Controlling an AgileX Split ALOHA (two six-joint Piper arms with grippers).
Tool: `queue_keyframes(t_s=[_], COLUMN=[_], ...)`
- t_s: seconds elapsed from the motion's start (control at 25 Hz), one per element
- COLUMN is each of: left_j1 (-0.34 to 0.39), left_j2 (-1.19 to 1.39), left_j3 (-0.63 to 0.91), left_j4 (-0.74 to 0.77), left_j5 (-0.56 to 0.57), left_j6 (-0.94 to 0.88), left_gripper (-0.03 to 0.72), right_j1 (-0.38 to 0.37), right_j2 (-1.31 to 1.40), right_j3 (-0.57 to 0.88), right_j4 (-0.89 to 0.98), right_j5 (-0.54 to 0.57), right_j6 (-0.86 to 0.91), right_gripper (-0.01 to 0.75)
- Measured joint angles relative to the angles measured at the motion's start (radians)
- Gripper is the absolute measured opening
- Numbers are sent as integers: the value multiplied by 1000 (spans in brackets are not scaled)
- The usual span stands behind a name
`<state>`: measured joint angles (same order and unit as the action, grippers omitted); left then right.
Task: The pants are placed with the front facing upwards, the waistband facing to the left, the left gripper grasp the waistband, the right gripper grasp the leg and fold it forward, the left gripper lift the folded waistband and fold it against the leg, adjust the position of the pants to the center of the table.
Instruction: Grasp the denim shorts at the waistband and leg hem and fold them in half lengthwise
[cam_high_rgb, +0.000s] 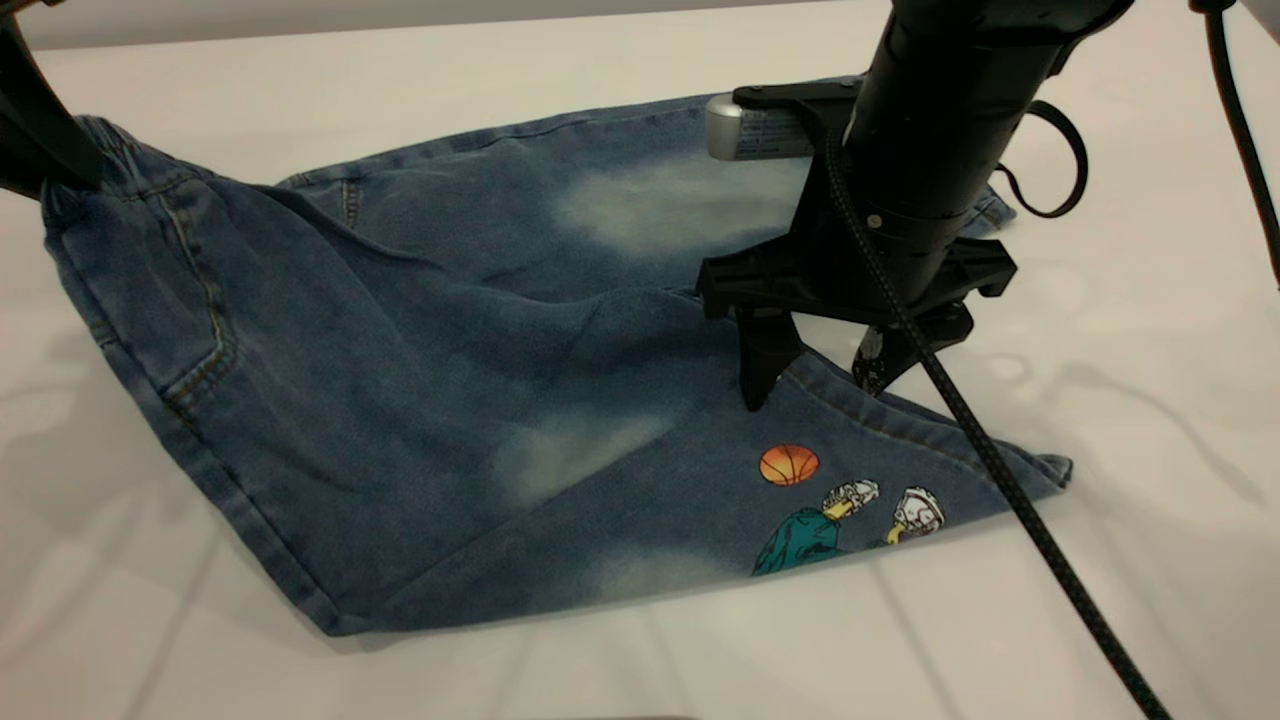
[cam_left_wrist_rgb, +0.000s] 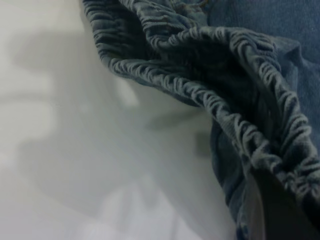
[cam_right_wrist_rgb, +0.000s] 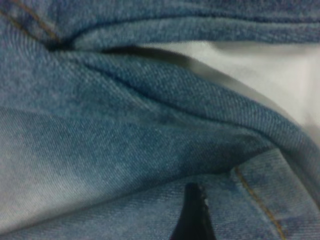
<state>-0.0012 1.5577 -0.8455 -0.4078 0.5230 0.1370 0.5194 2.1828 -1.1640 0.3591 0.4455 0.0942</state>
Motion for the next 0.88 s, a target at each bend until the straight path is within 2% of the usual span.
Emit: queue_keyframes(t_s=[0.12, 0.24, 0.48, 0.52, 0.72, 0.88], left_j1=[0, 0, 0, 0, 0, 0], left_j2=[0, 0, 0, 0, 0, 0], left_j3=[0, 0, 0, 0, 0, 0], left_j4=[0, 0, 0, 0, 0, 0], left_j5=[0, 0, 0, 0, 0, 0], left_j6=[8, 9, 10, 11, 27, 29], left_gripper=[85, 85, 85, 85, 85, 86], right_j1=[0, -1, -1, -1, -1, -1], right_j2=[9, 19, 22, 22, 19, -14], right_j3=[-3, -10, -11, -11, -11, -7], right_j4=[0, -4, -3, -1, -15, -64], right_j5=[2, 9, -3, -4, 15, 81], right_j6=[3, 3, -10, -12, -39, -43], right_gripper=[474, 398, 91, 62, 36, 36])
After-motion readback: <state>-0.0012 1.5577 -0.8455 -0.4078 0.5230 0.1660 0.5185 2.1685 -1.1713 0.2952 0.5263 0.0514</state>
